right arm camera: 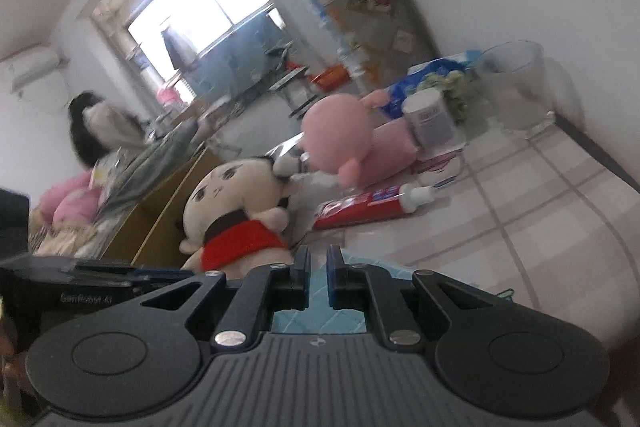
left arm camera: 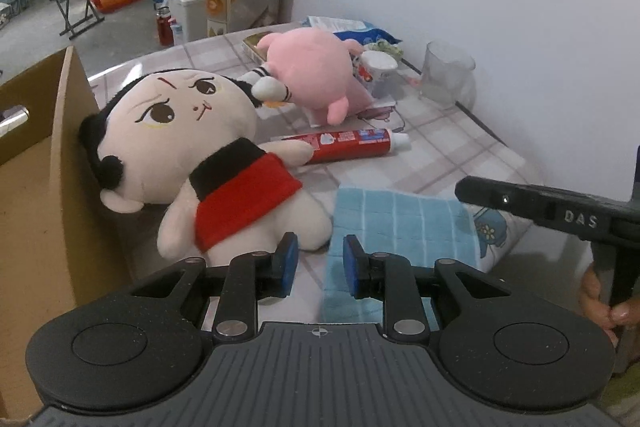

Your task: Organize soft objects

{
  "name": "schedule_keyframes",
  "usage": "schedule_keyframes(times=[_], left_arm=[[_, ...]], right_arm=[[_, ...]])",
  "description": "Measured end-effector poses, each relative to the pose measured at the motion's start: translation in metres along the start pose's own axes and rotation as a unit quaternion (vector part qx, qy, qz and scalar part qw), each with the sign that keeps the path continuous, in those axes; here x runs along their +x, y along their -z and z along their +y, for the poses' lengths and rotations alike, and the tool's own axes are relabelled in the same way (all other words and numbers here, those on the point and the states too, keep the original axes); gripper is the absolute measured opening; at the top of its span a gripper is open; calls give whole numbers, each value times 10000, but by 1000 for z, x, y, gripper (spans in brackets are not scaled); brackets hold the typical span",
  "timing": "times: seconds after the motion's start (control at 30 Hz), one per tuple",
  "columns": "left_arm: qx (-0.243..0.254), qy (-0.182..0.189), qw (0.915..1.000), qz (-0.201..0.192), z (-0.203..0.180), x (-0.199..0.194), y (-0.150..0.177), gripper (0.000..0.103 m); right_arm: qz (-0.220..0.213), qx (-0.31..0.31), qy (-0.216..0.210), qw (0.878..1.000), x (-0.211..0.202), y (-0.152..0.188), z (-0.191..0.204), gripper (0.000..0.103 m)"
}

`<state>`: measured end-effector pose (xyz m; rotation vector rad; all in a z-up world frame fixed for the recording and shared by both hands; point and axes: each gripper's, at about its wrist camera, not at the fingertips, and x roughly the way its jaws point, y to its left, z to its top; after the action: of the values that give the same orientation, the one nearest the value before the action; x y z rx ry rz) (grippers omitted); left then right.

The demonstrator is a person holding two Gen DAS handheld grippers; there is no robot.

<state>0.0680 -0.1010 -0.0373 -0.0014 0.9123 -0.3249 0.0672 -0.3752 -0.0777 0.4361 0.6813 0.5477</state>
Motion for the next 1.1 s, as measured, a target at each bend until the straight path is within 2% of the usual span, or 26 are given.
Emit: schedule_keyframes(times=[0.03, 0.07, 0.13, 0.23, 0.3, 0.4, 0.43, 0.47, 0.5, 0.53, 0.57, 0.63, 0.67, 0.73, 0.8, 0.87, 0.97, 1.1], left_arm=[[-4, -6, 10000, -17, 2, -3, 1, 25], [-1, -27, 10000, -37, 4, -4, 1, 25], [-57, -87, 9999, -36, 10, -6, 3, 25], [-230, -54, 9997, 17, 21, -8, 8, 25], [-287, -43, 9996, 47, 25, -8, 11, 26], [-364, -41, 9993, 41, 28, -10, 16, 27], [-397, -32, 9992, 31, 29, -12, 17, 28], [-416, -21, 9991, 15, 30, -14, 18, 29], [-424, -22, 9991, -5, 30, -15, 19, 30], [-426, -31, 9991, -32, 31, -18, 19, 30], [-428, -43, 9990, -70, 32, -21, 19, 32], [-465, -55, 9988, -155, 35, -26, 19, 35], [-500, -62, 9985, -204, 36, -28, 19, 36], [-580, -64, 9979, -287, 40, -33, 17, 38], [-663, -57, 9971, -363, 43, -36, 15, 41], [-747, -72, 9962, -440, 47, -38, 14, 43], [-863, -106, 9948, -531, 51, -39, 12, 44], [-923, -71, 9939, -607, 51, -36, 11, 44]], right_arm=[[91, -190, -87, 9997, -2, 0, 5, 51], [218, -505, -166, 9983, -6, 1, 13, 67], [430, -1062, -210, 9932, -9, 5, 29, 80], [800, -2020, -492, 9749, -14, 18, 58, 78], [1064, -2554, -355, 9603, -7, 28, 74, 78], [1425, -3020, -79, 9425, 14, 45, 80, 77], [1555, -3118, 66, 9373, 23, 49, 78, 70], [1718, -3169, 269, 9324, 32, 53, 75, 54], [1863, -3150, 427, 9297, 39, 55, 71, 42], [1765, -3093, 551, 9328, 39, 54, 67, 29], [1705, -2938, 489, 9393, 34, 48, 66, 20], [1460, -2443, 246, 9583, 20, 31, 67, 18], [1279, -2117, -72, 9689, 9, 19, 68, 18], [930, -1478, -707, 9821, -12, -2, 68, 18], [573, -835, -1255, 9869, -29, -20, 63, 18], [307, -300, -1471, 9882, -35, -31, 51, 18], [182, 231, -1173, 9927, -22, -33, 21, 18], [416, 725, -528, 9951, 18, -17, -24, 18]])
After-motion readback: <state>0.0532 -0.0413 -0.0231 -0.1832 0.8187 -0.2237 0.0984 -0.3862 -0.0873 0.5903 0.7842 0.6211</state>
